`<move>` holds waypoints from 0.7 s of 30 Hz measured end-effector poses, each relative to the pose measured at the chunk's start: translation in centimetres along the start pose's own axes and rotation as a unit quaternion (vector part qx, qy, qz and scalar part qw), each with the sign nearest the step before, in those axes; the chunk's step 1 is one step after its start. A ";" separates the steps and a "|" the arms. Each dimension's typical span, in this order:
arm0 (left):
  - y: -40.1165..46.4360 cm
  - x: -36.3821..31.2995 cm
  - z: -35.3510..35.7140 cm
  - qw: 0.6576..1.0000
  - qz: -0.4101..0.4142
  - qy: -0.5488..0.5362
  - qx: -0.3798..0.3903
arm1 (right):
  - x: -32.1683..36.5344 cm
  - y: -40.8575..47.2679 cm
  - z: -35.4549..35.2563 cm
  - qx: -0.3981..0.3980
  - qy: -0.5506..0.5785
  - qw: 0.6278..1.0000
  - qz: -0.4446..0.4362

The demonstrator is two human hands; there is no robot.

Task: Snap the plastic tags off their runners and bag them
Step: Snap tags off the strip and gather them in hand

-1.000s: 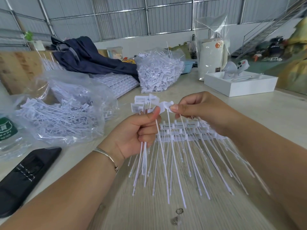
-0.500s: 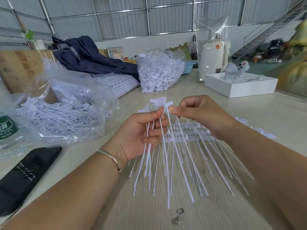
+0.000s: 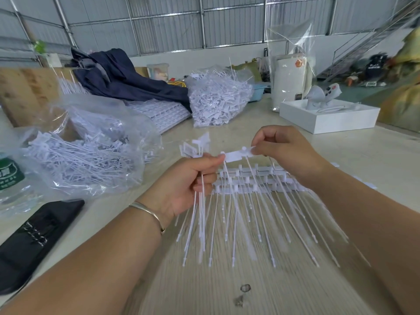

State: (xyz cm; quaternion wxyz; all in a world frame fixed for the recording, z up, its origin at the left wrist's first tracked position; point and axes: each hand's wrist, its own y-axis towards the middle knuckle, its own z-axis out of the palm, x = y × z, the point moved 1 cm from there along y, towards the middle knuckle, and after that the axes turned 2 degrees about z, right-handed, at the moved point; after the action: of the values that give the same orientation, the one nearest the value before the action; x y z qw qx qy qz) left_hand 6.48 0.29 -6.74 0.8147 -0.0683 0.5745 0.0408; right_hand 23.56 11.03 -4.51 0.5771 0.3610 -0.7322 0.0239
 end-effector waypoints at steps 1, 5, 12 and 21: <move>0.1 0.0 0.0 1.000 0.000 -0.003 -0.016 | 0.0 0.0 0.0 0.000 -0.005 1.000 0.000; 0.2 0.2 -0.2 0.996 -0.017 -0.022 -0.083 | 0.1 0.0 0.1 0.002 -0.007 1.000 -0.003; 0.1 0.1 0.1 0.998 -0.021 0.030 -0.044 | 0.1 0.1 0.3 0.022 0.010 1.000 -0.015; 0.1 0.2 0.0 0.992 -0.040 0.104 -0.056 | -0.2 0.0 0.6 0.029 -0.143 0.989 -0.037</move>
State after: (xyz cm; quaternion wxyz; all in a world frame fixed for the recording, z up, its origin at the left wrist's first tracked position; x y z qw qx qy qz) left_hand 6.56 0.40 -6.95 0.7464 -0.1406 0.6496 0.0327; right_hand 23.07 10.88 -4.85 0.4565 0.4041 -0.7922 -0.0275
